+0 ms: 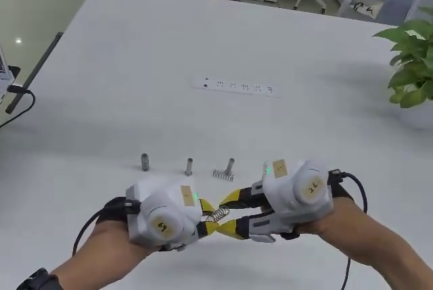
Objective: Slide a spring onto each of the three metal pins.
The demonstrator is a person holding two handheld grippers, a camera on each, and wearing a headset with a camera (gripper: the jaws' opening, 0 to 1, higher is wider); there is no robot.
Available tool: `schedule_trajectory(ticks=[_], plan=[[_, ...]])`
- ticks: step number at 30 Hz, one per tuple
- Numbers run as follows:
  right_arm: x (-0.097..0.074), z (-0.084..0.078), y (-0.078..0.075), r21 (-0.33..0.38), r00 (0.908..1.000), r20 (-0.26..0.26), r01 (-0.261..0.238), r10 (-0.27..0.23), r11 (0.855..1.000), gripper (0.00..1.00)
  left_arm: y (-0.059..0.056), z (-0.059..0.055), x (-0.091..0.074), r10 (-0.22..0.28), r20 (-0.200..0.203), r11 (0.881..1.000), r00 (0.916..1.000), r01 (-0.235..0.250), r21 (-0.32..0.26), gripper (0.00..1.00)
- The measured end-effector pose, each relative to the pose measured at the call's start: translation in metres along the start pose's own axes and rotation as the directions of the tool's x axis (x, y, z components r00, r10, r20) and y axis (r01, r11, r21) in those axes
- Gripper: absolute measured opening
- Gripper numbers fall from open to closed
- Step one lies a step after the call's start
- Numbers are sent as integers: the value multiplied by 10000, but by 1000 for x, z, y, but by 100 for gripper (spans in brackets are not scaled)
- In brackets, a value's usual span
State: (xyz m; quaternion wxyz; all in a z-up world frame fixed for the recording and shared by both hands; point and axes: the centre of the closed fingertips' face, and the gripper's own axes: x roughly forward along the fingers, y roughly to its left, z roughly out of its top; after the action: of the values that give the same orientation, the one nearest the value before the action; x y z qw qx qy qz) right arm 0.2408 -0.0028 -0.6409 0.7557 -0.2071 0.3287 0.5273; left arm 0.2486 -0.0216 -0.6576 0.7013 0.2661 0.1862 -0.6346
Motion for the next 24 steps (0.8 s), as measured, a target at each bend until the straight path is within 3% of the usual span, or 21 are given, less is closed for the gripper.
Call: schedule_trajectory(ticks=[11, 17, 21, 24], plan=[[5, -11, 7, -880, 9969, -757, -266, 200, 9958, 19, -12, -2, 4, -339, -232, 9984, 9992, 349, 438, 2], [7, -14, 13, -1248, 9954, -911, -405, 292, 9914, 18, -19, -6, 6, -562, -413, 9959, 9976, 590, 684, 2], [9, -16, 16, -1458, 9944, -984, -521, 379, 9879, 9, -22, -5, 6, -689, -412, 9946, 9968, 718, 756, 2], [9, -15, 16, -1534, 9945, -980, -531, 383, 9867, 9, -23, -5, 6, -732, -402, 9942, 9965, 761, 762, 2]])
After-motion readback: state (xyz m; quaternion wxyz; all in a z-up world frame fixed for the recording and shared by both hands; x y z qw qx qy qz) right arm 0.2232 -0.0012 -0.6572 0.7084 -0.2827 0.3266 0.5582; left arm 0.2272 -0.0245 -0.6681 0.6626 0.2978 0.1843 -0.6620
